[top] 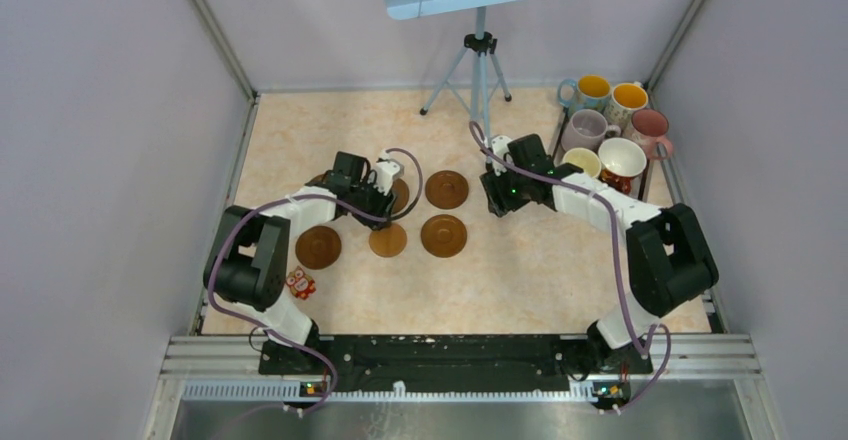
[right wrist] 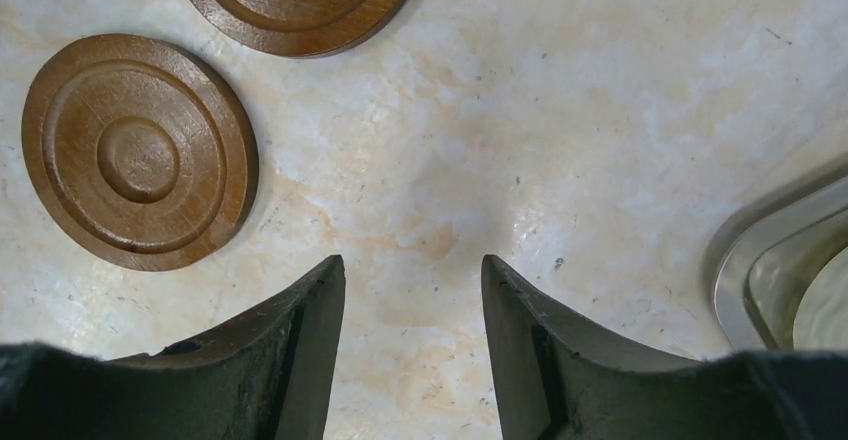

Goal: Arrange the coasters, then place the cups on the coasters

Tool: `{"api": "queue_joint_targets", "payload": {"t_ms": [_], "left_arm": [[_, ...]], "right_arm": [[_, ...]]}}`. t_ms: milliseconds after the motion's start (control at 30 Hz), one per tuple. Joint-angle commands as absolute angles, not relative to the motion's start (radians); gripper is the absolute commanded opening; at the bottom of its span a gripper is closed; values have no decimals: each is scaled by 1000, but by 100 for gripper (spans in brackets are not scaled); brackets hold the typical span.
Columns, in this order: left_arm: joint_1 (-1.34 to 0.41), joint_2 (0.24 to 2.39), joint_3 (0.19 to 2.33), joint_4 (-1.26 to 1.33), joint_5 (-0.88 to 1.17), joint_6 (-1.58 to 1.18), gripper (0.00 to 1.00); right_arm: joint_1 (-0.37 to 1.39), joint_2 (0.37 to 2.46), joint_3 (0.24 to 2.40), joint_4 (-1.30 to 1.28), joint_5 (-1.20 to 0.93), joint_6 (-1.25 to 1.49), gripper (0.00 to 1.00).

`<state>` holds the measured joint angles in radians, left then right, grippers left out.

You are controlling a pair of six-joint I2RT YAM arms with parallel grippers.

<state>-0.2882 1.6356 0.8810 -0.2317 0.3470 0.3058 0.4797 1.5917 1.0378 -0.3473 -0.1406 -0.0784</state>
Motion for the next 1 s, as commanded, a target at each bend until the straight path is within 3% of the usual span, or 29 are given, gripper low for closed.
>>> {"api": "queue_joint_targets", "payload": {"t_ms": [0, 167, 367, 700, 967], "left_arm": [[-281, 1639, 911, -224, 371, 287, 56], [-276, 1664, 930, -224, 369, 284, 63], [-278, 1645, 929, -262, 439, 334, 63], [-280, 1633, 909, -367, 533, 456, 59], [-282, 1609, 863, -387, 473, 510, 49]], "right_arm": [[472, 1543, 1021, -349, -147, -100, 52], [472, 1551, 1024, -350, -155, -96, 52], [472, 1558, 1024, -349, -156, -98, 52], [471, 1598, 1074, -422, -179, -123, 53], [458, 1597, 1090, -450, -206, -134, 53]]}}
